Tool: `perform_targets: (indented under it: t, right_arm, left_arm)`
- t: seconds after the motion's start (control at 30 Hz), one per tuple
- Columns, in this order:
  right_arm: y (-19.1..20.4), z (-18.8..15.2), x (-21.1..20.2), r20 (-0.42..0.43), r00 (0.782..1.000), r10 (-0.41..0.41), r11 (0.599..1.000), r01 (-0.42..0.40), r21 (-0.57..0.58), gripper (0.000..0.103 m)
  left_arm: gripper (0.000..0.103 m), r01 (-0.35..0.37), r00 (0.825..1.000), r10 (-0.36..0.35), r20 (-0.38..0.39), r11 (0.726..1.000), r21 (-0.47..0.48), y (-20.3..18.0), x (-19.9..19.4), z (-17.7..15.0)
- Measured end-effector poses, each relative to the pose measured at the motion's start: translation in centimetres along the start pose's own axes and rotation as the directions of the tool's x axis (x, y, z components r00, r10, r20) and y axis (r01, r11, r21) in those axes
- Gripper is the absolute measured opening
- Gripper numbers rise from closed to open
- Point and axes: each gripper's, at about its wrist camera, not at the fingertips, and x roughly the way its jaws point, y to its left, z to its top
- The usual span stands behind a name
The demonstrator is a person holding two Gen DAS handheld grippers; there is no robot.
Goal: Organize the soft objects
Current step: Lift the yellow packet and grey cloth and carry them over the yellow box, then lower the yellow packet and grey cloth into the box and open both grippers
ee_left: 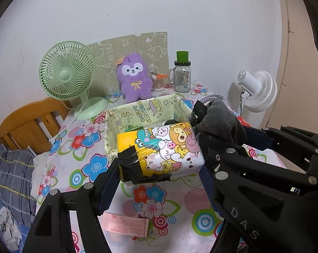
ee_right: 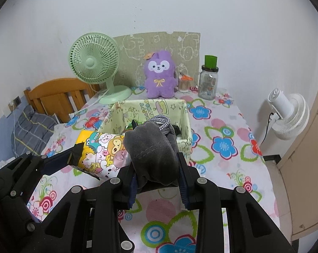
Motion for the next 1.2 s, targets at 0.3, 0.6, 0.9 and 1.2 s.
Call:
perform_targets:
  t: [0.3, 0.6, 0.9, 1.2]
  right_arm:
    - [0.3, 1.8, 1.1, -0.009, 1.000, -0.011, 1.000, 0.011, -0.021, 0.035]
    - [0.2, 3.3, 2.4, -0.020, 1.000, -0.017, 0.999, 0.016, -0.029, 0.035]
    - [0.1, 4.9, 4.2, -0.038, 0.999, -0.018, 0.999, 0.016, -0.036, 0.035]
    - [-0.3, 6.5, 6.7, -0.060, 0.998, -0.012, 0.999, 0.010, -0.040, 0.035]
  left_arm:
    - [0.075, 0.001, 1.000, -0.001, -0.005, 1.000, -0.003, 0.7, 1.0, 1.4]
    - [0.075, 0.009, 1.000, -0.009, -0.013, 1.000, -0.008, 1.3, 2.2, 2.8]
    - [0.075, 0.015, 0.999, -0.016, -0.029, 1.000, -0.014, 2.0, 3.8, 4.1]
    - [0.075, 0.014, 0.999, -0.015, -0.050, 1.000, -0.026, 2.7, 6.2, 5.6]
